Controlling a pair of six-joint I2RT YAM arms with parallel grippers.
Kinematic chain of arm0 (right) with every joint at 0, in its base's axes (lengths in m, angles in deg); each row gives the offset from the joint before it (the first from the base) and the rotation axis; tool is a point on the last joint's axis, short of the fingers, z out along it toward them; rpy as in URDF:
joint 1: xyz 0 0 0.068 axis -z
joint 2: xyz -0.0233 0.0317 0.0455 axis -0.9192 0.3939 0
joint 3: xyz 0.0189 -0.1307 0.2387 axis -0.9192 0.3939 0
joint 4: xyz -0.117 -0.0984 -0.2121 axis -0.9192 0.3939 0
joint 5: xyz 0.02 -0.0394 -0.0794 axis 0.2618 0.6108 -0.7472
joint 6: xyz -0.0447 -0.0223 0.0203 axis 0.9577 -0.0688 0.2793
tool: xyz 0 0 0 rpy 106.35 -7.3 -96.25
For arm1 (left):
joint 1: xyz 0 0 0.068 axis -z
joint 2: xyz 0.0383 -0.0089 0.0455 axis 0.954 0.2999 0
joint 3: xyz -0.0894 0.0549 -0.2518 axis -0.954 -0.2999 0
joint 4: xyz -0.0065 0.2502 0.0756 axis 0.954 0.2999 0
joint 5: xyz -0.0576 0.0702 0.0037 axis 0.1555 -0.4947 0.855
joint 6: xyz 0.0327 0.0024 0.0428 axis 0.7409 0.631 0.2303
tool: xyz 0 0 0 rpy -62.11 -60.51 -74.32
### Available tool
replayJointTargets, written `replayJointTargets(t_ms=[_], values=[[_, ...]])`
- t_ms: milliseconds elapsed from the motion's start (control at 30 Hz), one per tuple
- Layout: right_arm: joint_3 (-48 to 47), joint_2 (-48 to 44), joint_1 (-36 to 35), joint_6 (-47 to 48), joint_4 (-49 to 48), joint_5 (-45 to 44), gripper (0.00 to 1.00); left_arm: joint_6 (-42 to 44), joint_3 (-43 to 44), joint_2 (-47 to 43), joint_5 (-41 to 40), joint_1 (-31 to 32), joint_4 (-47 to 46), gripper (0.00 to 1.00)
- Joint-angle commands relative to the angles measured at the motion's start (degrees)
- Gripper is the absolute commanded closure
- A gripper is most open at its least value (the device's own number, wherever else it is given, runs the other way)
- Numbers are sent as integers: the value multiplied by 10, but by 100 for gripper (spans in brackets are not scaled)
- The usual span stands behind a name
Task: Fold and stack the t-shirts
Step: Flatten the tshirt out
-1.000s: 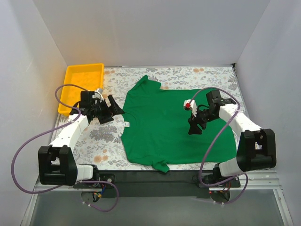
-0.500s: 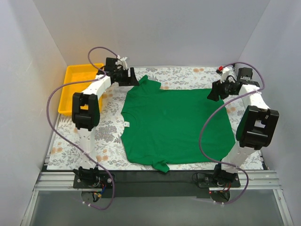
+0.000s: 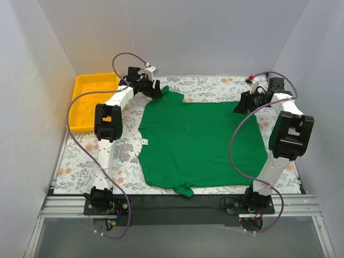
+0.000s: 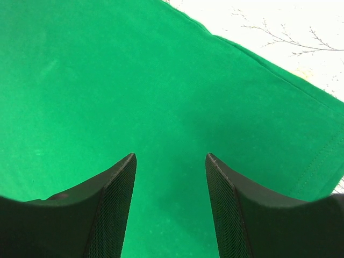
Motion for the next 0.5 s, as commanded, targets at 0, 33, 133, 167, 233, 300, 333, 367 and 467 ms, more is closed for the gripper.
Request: replayJointTargets(t_ms=[0,33,133,167,233,300,333,367,467], values=[[-23,9,3,-1,-4,28,39,41,36,0,47,9,-51,35],[-21,12,3,-1,-4,28,39,33,39,5,47,11,-56,35],[-18,12,4,0,-4,30,39,27,47,18,41,16,-72,37],[-18,13,3,0,-4,31,39,25,47,19,40,19,-77,39],[-17,12,3,-1,-4,34,39,18,47,23,36,20,-94,40],[-18,13,3,-1,-4,36,39,11,47,24,33,22,-114,39],[-18,16,4,-2,-5,37,39,10,47,24,34,23,-119,40],[-18,17,3,-3,-4,37,39,6,47,24,35,23,-124,42],[-19,19,3,-4,-4,41,39,-3,46,23,33,23,-151,47]])
